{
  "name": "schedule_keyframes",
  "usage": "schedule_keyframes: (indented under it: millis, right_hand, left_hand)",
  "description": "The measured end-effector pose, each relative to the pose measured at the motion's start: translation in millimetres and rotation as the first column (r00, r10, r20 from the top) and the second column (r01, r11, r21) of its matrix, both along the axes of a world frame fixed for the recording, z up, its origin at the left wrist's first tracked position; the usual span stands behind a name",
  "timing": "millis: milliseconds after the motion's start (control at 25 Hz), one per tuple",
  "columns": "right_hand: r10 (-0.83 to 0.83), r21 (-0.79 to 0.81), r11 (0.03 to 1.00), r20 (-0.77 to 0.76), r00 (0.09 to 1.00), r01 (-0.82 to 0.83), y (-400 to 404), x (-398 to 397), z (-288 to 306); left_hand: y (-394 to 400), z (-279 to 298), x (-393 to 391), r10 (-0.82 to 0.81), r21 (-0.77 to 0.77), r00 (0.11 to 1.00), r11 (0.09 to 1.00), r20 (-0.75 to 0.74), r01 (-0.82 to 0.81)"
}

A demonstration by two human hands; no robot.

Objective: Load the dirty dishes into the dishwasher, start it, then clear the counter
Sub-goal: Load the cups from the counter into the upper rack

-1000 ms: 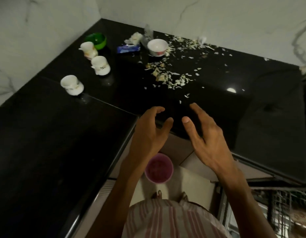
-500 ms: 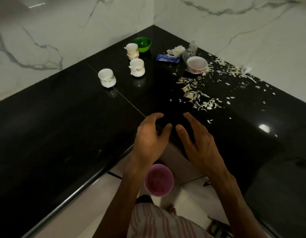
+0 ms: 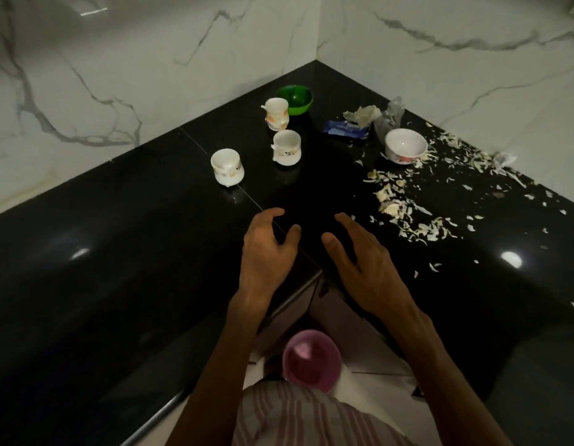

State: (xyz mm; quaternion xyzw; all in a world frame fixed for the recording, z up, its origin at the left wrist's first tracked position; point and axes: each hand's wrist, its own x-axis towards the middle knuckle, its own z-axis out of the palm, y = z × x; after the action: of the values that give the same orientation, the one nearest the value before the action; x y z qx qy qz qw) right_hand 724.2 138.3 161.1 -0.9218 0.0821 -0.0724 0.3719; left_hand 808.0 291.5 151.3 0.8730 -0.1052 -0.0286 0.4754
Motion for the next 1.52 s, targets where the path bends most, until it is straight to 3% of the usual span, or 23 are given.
schedule_keyframes:
  millis: [240, 440, 560, 960, 1200, 1320, 1520]
  right_hand:
    - [-0.029, 0.08, 0.996, -0.15, 0.988, 0.041, 20, 83, 6]
    - [-0.223, 0.097, 0.967, -0.118, 0.968, 0.235, 17, 169, -5]
    - [-0.265, 0.114, 0.95, -0.192, 0.945, 0.29, 6, 223, -24]
    - [-0.239, 0.276, 0.909, -0.273, 0.932, 0.313, -6, 309, -62]
    - [-0.266, 0.34, 0.874, -0.265, 0.927, 0.348, -7, 296, -63]
    - [-0.287, 0.39, 0.858, -0.176, 0.942, 0.334, 0, 259, -57]
    - [-0.336, 0.613, 0.72, -0.102, 0.936, 0.326, 3, 170, -28]
  left_hand:
    - [22, -18, 103, 0.125, -0.045, 0.991, 0.991, -0.043, -0.127]
    - [27, -47, 176, 0.22, -0.026, 0.966, 0.974, -0.139, -0.226]
    - [26, -62, 204, 0.256, -0.022, 0.947, 0.964, -0.196, -0.265]
    - [39, -93, 225, 0.233, -0.171, 0.97, 0.955, -0.075, -0.242]
    - [39, -80, 208, 0.242, -0.198, 0.966, 0.946, -0.094, -0.256]
    - [38, -68, 181, 0.245, -0.259, 0.963, 0.929, -0.11, -0.265]
    - [33, -35, 119, 0.179, -0.345, 0.963, 0.907, -0.201, -0.24]
